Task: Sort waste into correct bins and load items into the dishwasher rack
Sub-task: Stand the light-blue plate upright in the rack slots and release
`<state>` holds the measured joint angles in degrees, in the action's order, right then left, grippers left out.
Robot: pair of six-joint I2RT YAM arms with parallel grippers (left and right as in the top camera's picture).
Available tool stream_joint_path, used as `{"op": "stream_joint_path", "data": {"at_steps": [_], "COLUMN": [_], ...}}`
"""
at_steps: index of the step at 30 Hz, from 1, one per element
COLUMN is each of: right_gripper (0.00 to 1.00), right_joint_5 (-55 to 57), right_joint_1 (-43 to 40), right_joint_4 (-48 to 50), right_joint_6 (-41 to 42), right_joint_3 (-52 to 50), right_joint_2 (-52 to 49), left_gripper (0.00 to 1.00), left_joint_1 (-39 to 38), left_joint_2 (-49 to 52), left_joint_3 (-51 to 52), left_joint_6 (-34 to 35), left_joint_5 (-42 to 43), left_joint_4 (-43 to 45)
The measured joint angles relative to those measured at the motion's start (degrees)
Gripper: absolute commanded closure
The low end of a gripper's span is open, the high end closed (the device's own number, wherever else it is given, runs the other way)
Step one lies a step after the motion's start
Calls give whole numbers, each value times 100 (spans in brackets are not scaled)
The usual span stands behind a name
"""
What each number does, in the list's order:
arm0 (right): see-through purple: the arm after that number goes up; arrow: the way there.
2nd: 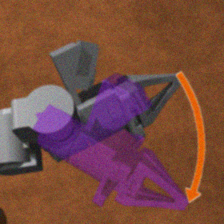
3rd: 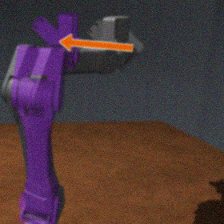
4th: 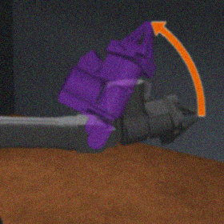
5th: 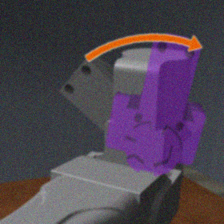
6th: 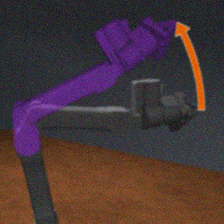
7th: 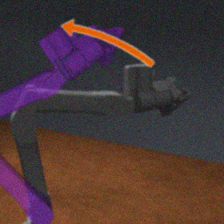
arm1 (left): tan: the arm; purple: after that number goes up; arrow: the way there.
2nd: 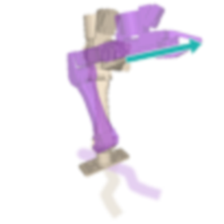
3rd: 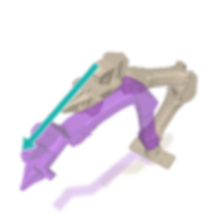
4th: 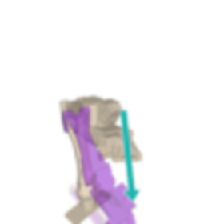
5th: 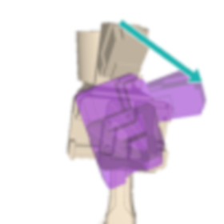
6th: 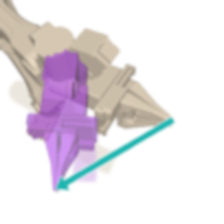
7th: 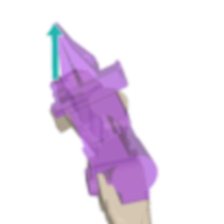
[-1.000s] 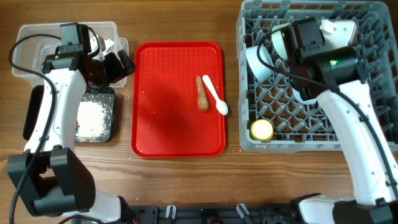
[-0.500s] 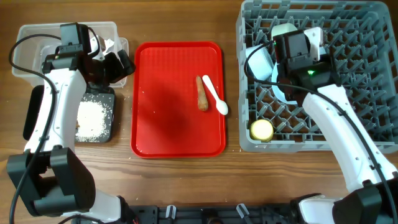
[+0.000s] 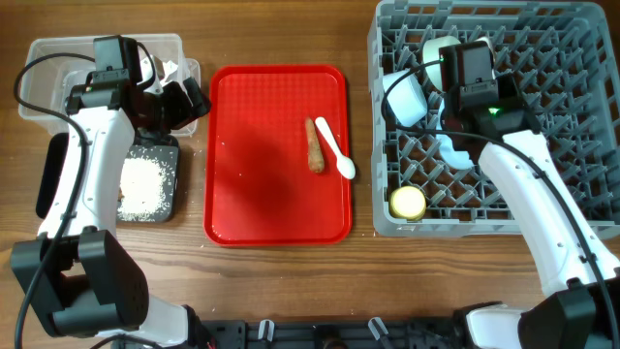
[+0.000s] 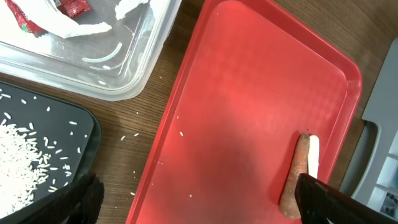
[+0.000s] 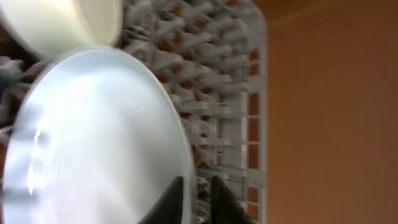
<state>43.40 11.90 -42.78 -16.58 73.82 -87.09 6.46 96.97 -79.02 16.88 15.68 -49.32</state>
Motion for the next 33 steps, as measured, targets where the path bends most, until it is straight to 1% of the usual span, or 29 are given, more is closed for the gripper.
{"op": "stream_joint_path", "data": {"at_steps": [1,2,5,7,8,10,13,15,17,18,21,26,30,33], "right_gripper": [6,0,0,0,0,0,0,0,1,2,8,18,19,19], "right_joint_5": [-201,-354,-726,-970,-1276,-2055,-3936,-5329,-6585,-6804,-6850,-5869,-5311,-5106], "right_joint_1": [0,0,0,0,-4,-11,-11,-11,136,223,758,1958,2210,2203], "right_joint_4": [2,7,164,149,57,0,219,780,1637,1777,1989,1926,1912,1582], "right_joint_6": [-26,-52,92,382,553,879,1543,2203,2896,3036,3421,4063,4538,4677], "right_joint_3": [0,-4,-24,-9,39,155,225,262,306,317,332,337,337,444], "right_joint_2": [0,0,0,0,0,11,214,321,319,315,192,-592,-1088,-1458], "left_gripper": [0,0,0,0,0,0,0,0,0,0,0,0,0,0], "left_joint_1": [0,0,0,0,0,0,0,0,0,0,0,0,0,0], "left_joint_2": [0,0,0,0,0,0,0,0,0,0,0,0,0,0], "left_joint_3": [0,0,0,0,0,0,0,0,0,0,0,0,0,0], "left_joint_6": [0,0,0,0,0,0,0,0,0,0,0,0,0,0], "left_joint_5": [-2,0,-2,-2,-2,-2,-2,0,-2,-2,0,-2,0,-2], "left_joint_4": [0,0,0,2,0,0,2,0,-2,-4,2,0,0,0]}}
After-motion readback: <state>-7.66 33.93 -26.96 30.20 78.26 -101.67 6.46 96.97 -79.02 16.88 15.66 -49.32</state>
